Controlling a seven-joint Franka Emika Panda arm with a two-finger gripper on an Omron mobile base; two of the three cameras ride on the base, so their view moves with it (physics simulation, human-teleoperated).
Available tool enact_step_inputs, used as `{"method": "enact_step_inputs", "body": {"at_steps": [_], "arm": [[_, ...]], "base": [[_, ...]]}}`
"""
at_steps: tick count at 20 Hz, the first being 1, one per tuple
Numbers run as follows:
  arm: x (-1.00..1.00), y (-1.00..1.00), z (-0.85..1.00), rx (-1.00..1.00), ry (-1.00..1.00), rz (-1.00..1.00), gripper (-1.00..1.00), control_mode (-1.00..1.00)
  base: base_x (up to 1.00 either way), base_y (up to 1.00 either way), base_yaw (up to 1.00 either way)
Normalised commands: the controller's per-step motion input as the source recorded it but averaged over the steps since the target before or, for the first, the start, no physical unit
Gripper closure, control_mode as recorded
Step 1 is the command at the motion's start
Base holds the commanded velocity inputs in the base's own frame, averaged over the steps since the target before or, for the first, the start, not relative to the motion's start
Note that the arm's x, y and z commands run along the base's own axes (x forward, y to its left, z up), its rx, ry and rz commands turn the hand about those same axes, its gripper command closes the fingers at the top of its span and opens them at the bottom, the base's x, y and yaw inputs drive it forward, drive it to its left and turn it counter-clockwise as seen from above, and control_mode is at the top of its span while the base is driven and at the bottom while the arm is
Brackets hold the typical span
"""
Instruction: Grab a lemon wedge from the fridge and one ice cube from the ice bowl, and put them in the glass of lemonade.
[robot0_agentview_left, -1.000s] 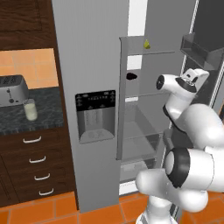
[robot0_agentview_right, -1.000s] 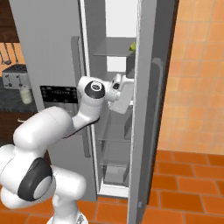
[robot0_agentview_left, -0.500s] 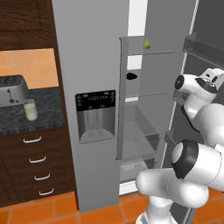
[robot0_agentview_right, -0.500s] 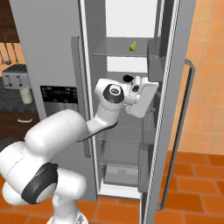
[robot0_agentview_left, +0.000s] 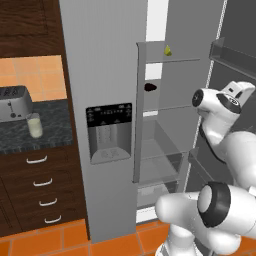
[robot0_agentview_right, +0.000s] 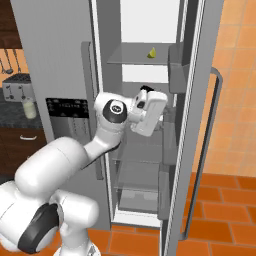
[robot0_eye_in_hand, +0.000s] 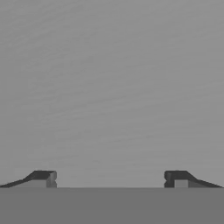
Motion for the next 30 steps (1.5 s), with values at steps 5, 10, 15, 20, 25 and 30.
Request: {"method": "enact_step_inputs", "body": {"at_steps": [5, 10, 15, 20, 25, 30], "arm": [[0.0, 1.0, 0.0, 0.22, -0.16, 0.12, -1.0, -1.0], [0.06, 1.0, 0.0, 0.31, -0.14, 0.16, -1.0, -1.0], [0.17, 1.0, -0.19, 0.46, -0.12, 0.21, -1.0, -1.0], [0.19, 0.99, -0.6, 0.67, -0.1, 0.3, -1.0, -1.0], [-0.21, 0.46, 0.0, 0.55, -0.04, 0.22, -1.0, -1.0], [-0.98, 0.01, 1.0, 0.05, 0.0, 0.01, -1.0, -1.0]], "base": [[0.0, 0.0, 0.0], [0.0, 0.0, 0.0], [0.0, 0.0, 0.0], [0.0, 0.0, 0.0], [0.0, 0.0, 0.0], [0.0, 0.0, 0.0]]}}
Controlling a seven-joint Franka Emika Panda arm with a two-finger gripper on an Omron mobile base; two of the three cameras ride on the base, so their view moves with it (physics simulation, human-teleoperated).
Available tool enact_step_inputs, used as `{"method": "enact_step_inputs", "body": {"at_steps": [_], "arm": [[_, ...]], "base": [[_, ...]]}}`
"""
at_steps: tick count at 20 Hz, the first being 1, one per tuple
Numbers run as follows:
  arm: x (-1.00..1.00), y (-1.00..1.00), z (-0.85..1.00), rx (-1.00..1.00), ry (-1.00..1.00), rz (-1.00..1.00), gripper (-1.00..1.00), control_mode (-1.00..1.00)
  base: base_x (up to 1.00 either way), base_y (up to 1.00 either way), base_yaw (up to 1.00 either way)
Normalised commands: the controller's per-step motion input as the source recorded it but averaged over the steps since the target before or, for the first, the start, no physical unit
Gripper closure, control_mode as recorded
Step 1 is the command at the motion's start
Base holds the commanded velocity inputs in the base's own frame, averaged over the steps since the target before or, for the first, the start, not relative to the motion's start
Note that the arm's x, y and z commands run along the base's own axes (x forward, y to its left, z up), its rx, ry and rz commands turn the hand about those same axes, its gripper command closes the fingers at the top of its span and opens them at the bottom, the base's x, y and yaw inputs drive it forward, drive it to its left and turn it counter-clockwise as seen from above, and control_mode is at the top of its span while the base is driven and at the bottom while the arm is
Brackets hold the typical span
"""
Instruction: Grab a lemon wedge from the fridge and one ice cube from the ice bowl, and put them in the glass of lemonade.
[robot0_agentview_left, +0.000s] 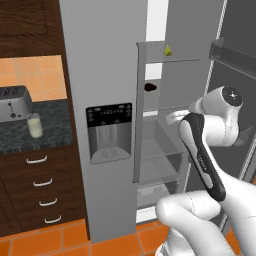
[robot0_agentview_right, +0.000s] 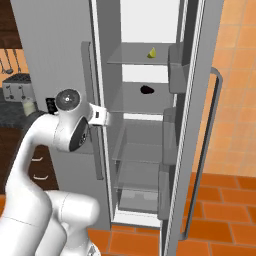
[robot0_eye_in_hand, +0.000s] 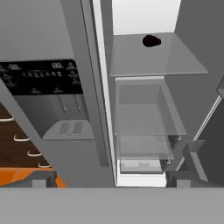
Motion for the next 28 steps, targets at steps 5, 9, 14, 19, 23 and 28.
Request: {"method": "enact_step_inputs", "body": {"at_steps": [5, 9, 14, 19, 23, 28], "arm": [[-1.0, 0.0, 0.78, -0.02, 0.05, 0.0, -1.0, -1.0], [-0.96, 0.0, 0.22, -0.04, 0.09, 0.0, -1.0, -1.0], [-0.79, -0.08, 0.0, 0.0, 0.0, -0.01, -1.0, -1.0], [-0.23, 0.0, 0.0, 0.0, 0.0, 0.0, -1.0, -1.0], [-0.03, 0.0, 0.0, 0.0, 0.0, -0.03, -1.0, -1.0], [-0.01, 0.0, 0.0, 0.0, 0.0, -0.08, -1.0, -1.0]], "base": [[0.0, 0.0, 0.0], [0.0, 0.0, 0.0], [0.0, 0.0, 0.0], [0.0, 0.0, 0.0], [0.0, 0.0, 0.0], [0.0, 0.0, 0.0]]}}
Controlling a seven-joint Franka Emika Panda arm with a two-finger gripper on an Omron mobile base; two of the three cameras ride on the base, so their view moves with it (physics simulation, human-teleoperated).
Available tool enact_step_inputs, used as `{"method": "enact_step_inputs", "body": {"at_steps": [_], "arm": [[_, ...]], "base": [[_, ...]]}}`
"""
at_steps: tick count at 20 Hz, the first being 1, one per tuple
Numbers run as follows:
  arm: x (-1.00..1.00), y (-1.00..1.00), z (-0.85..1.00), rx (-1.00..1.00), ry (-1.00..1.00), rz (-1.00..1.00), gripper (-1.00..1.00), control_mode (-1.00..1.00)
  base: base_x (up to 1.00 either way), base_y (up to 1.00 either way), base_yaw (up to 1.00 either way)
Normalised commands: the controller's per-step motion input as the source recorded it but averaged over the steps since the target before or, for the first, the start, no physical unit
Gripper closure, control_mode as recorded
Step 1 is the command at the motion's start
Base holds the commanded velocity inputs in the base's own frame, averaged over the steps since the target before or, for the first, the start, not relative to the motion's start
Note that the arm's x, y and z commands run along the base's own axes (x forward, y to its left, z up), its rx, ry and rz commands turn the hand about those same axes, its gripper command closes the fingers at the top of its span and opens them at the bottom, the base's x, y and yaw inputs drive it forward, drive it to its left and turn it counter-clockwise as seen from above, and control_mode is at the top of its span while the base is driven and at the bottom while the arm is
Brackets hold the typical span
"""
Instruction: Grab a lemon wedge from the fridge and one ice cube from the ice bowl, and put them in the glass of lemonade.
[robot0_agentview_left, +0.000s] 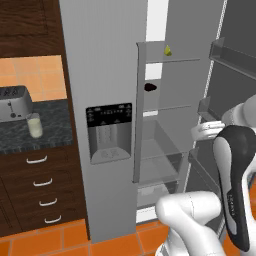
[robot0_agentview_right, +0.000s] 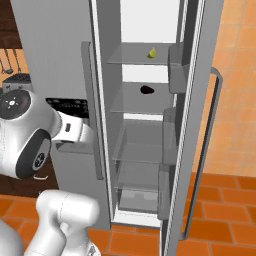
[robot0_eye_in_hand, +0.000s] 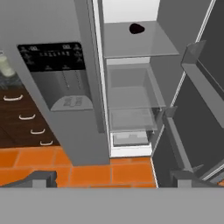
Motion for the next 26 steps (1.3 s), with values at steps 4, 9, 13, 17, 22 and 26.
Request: {"method": "enact_step_inputs", "body": {"at_steps": [4, 9, 13, 17, 22, 26], "arm": [[0.0, 0.0, -0.02, 0.0, -0.03, -0.12, -1.0, -1.0], [0.0, -0.01, -0.02, 0.0, 0.0, -0.05, -1.0, 1.0], [0.0, 0.0, 0.0, 0.0, 0.0, 0.0, -1.0, 1.0], [0.0, 0.0, 0.0, 0.0, 0.0, 0.0, -1.0, 1.0], [0.0, 0.0, 0.0, 0.0, 0.0, 0.0, -1.0, 1.0], [0.0, 0.0, 0.0, 0.0, 0.0, 0.0, -1.0, 1.0]], "base": [[0.0, 0.0, 0.0], [0.37, -0.39, -0.25], [0.28, -0.48, -0.19], [0.55, -0.08, 0.17], [0.74, -0.19, 0.26], [0.75, -0.36, 0.24]]}}
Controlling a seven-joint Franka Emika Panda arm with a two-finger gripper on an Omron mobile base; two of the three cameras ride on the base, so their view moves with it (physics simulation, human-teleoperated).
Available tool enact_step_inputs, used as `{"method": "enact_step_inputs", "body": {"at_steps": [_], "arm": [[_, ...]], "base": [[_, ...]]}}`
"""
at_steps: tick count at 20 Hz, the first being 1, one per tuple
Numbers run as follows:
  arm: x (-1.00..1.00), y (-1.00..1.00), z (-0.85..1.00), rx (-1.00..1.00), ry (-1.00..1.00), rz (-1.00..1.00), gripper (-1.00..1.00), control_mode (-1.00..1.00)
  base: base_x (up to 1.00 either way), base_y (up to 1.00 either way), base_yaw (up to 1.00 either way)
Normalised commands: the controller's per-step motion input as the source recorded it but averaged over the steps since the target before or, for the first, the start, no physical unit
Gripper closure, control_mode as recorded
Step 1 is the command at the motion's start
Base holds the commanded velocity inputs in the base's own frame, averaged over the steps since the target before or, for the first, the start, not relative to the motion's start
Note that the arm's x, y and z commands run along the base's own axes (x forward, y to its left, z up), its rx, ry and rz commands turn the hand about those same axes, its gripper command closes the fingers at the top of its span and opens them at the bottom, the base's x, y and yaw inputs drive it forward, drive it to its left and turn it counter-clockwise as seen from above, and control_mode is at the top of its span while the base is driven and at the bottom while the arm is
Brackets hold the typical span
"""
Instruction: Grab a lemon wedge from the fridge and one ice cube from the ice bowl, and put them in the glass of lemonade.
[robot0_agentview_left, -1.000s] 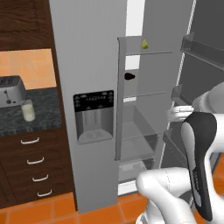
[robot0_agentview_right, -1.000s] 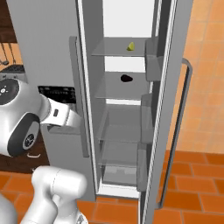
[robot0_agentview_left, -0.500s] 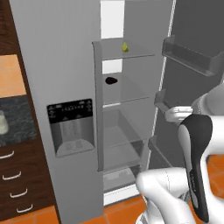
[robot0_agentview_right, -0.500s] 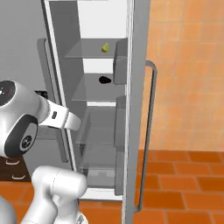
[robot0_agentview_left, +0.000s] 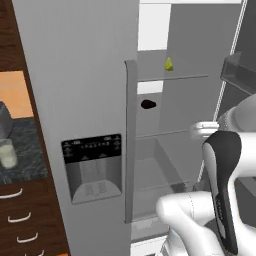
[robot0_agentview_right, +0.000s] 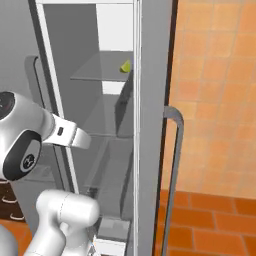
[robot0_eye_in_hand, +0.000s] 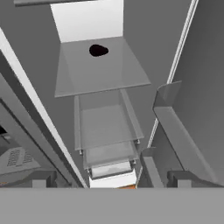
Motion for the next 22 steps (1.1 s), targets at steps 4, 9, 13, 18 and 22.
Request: {"method": "enact_step_inputs", "body": {"at_steps": [4, 9, 13, 18, 22], "arm": [[0.0, 0.0, 0.0, 0.0, 0.0, 0.0, -1.0, 1.0], [0.0, 0.0, 0.0, 0.0, 0.0, 0.0, -1.0, 1.0], [0.06, 0.01, 0.0, 0.0, 0.0, 0.0, -1.0, -1.0], [0.1, 0.31, 0.01, 0.0, -0.06, -0.07, -1.0, -1.0], [-0.19, 0.1, 0.21, 0.1, -0.22, 0.0, -1.0, -1.0]], "base": [[0.56, -0.45, 0.14], [0.68, -0.13, 0.05], [0.32, 0.0, 0.0], [0.0, 0.0, 0.0], [0.0, 0.0, 0.0]]}}
